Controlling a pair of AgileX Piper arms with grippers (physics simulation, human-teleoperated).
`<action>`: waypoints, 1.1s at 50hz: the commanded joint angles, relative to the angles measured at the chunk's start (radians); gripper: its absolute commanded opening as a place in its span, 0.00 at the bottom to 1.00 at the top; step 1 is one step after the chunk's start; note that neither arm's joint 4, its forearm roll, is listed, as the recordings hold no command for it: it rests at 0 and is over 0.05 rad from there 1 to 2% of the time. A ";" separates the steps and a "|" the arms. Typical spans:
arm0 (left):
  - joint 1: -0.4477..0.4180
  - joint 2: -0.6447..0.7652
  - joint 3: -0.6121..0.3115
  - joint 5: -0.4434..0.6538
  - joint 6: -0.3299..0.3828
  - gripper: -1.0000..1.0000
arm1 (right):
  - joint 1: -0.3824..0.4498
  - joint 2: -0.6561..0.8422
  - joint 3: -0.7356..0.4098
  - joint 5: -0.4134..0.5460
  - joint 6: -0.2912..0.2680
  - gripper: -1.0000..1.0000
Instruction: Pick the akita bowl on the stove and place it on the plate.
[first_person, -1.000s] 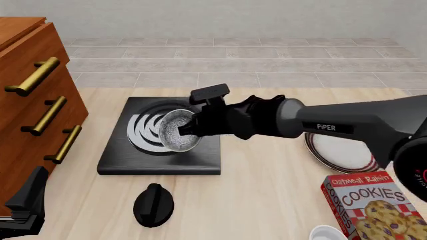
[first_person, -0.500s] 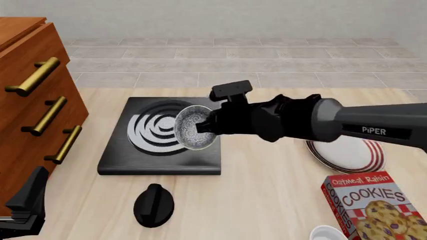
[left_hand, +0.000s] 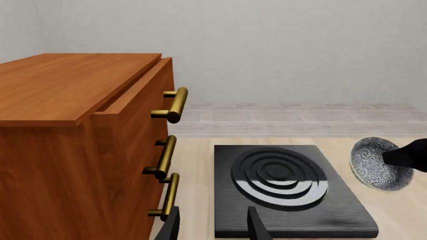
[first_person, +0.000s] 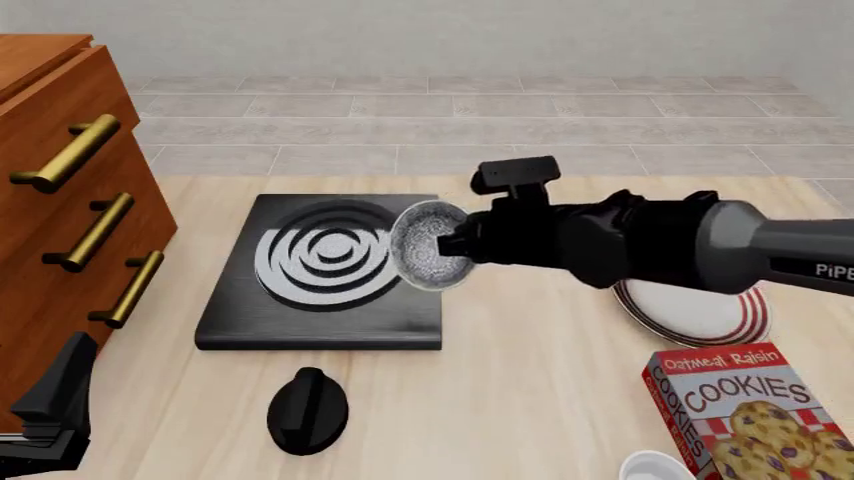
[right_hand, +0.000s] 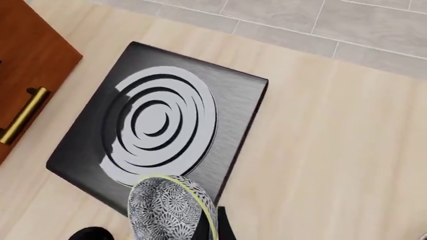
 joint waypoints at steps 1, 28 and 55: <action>0.000 0.000 0.000 0.000 0.000 1.00 | -0.058 -0.055 0.054 -0.018 0.005 0.00; 0.000 0.000 0.000 0.000 0.000 1.00 | -0.173 -0.122 0.135 -0.037 -0.004 0.00; 0.000 0.000 0.000 0.000 0.000 1.00 | -0.292 -0.187 0.211 -0.044 -0.023 0.00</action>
